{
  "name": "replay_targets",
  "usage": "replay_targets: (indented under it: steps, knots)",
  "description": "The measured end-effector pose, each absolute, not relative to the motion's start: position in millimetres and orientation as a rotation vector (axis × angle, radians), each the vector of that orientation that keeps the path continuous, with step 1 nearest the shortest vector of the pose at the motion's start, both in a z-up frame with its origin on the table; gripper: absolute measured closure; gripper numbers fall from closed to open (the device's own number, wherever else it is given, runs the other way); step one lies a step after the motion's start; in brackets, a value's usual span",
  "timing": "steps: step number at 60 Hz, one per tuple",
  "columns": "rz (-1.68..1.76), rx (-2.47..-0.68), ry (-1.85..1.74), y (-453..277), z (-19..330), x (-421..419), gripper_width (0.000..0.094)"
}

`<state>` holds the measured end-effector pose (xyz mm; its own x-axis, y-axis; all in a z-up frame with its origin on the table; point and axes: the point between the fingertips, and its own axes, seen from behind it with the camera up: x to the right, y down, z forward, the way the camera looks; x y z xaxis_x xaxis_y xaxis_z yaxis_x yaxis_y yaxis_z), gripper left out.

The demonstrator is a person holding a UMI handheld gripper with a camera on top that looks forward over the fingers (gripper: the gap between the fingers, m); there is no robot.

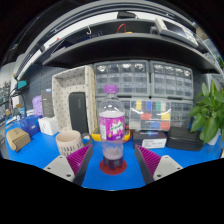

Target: Pour water

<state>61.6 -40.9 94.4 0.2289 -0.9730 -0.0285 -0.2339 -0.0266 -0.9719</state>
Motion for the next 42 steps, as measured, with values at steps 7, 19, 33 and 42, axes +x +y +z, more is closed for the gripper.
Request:
replay_targets:
  steps: [7, 19, 33, 42]
  knots:
    - [-0.937, -1.462, 1.241, -49, 93, 17, 0.0071]
    - [-0.957, -1.433, 1.271, -44, 101, -42, 0.0073]
    - [-1.009, -1.420, 1.263, -39, 120, -73, 0.0072]
    - [-1.031, -1.391, 1.246, -35, 141, -85, 0.0069]
